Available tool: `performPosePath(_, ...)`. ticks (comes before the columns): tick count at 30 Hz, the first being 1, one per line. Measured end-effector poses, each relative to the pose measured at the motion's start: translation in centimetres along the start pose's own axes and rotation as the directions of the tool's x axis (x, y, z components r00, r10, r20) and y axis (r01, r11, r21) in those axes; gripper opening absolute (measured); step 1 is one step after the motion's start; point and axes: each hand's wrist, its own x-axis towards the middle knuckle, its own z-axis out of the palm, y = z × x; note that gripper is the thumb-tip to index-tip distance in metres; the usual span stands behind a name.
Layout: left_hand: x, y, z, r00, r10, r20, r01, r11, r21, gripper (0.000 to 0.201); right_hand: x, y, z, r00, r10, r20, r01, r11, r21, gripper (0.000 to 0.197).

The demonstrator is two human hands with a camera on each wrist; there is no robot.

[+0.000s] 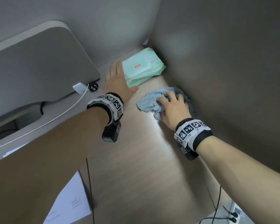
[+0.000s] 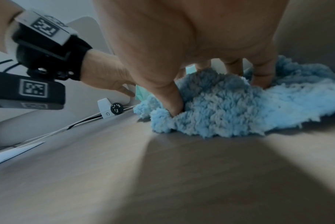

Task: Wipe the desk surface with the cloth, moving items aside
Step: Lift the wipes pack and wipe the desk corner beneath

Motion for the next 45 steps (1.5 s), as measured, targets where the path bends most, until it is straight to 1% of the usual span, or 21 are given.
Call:
performPosePath(4,2.0,0.4,-0.1,0.994,0.085,0.064,-0.092,0.988,0.122,0.105,0.1,0.3,0.0,1.000,-0.009,0.016,0.009,1.000,-0.009,0.053)
performPosePath(6,2.4,0.7,-0.1,0.995,0.077,0.064,-0.085,0.987,0.140,0.103,0.0,0.5,0.3,1.000,-0.024,0.003,0.024,1.000,-0.005,0.053)
performPosePath(10,2.0,1.6,-0.7,0.998,0.046,0.038,-0.052,0.986,0.157,0.089,-0.1,0.6,0.8,0.999,-0.019,-0.035,0.019,1.000,0.005,0.053)
performPosePath(15,-1.1,0.9,-2.2,0.998,0.066,0.023,-0.068,0.992,0.107,0.075,-0.5,0.1,0.9,0.998,0.009,-0.065,-0.005,0.999,0.053,0.051)
performPosePath(18,-4.3,-1.5,-3.3,1.000,0.013,0.021,-0.014,0.997,0.070,0.074,-0.3,-0.1,0.6,0.997,0.022,-0.070,-0.016,0.996,0.086,0.047)
performPosePath(21,-7.7,-5.0,-4.2,0.998,-0.059,0.029,0.058,0.998,0.019,0.073,0.8,-0.3,0.1,0.987,0.061,-0.146,-0.035,0.985,0.170,0.045)
performPosePath(24,-10.5,-8.9,-5.3,0.988,-0.141,0.067,0.139,0.990,0.032,0.073,3.2,-1.2,-0.5,0.978,0.096,-0.183,-0.065,0.984,0.165,0.051)
performPosePath(27,-13.0,-12.5,-7.0,0.975,-0.216,0.059,0.213,0.976,0.052,0.072,5.6,-4.0,-1.3,0.985,0.075,-0.155,-0.048,0.985,0.168,0.057)
performPosePath(30,-14.7,-14.9,-8.3,0.964,-0.263,0.046,0.261,0.964,0.051,0.072,6.1,-7.6,-1.9,0.997,0.011,-0.083,0.003,0.986,0.166,0.059)
performPosePath(33,-15.5,-16.4,-8.9,0.954,-0.299,0.041,0.297,0.954,0.042,0.072,3.8,-11.3,-0.6,0.993,-0.115,0.009,0.113,0.987,0.117,0.059)
performPosePath(36,-15.7,-16.9,-8.7,0.946,-0.319,0.054,0.317,0.948,0.038,0.073,0.3,-13.4,2.0,0.956,-0.280,0.088,0.276,0.959,0.061,0.058)
performPosePath(38,-15.7,-17.0,-8.4,0.938,-0.341,0.059,0.340,0.940,0.033,0.074,-0.8,-12.7,2.9,0.936,-0.342,0.086,0.337,0.939,0.070,0.056)
performPosePath(39,-15.7,-17.1,-8.3,0.937,-0.345,0.057,0.344,0.939,0.028,0.074,-0.7,-11.8,2.7,0.943,-0.328,0.059,0.323,0.943,0.077,0.053)
performPosePath(40,-15.6,-17.2,-8.2,0.938,-0.341,0.057,0.340,0.940,0.025,0.075,-0.3,-10.7,2.3,0.959,-0.280,0.029,0.278,0.957,0.080,0.049)
performPosePath(42,-15.4,-17.3,-8.1,0.945,-0.319,0.067,0.317,0.948,0.037,0.076,1.7,-8.2,1.2,0.989,-0.144,-0.024,0.146,0.986,0.077,0.044)
performPosePath(44,-15.3,-17.3,-7.9,0.954,-0.290,0.069,0.287,0.956,0.056,0.080,4.1,-7.0,-0.1,0.998,-0.046,-0.043,0.048,0.998,0.049,0.046)
performPosePath(45,-15.2,-17.3,-7.9,0.959,-0.276,0.064,0.273,0.960,0.059,0.083,5.2,-7.2,-0.4,0.998,-0.038,-0.052,0.040,0.999,0.033,0.048)
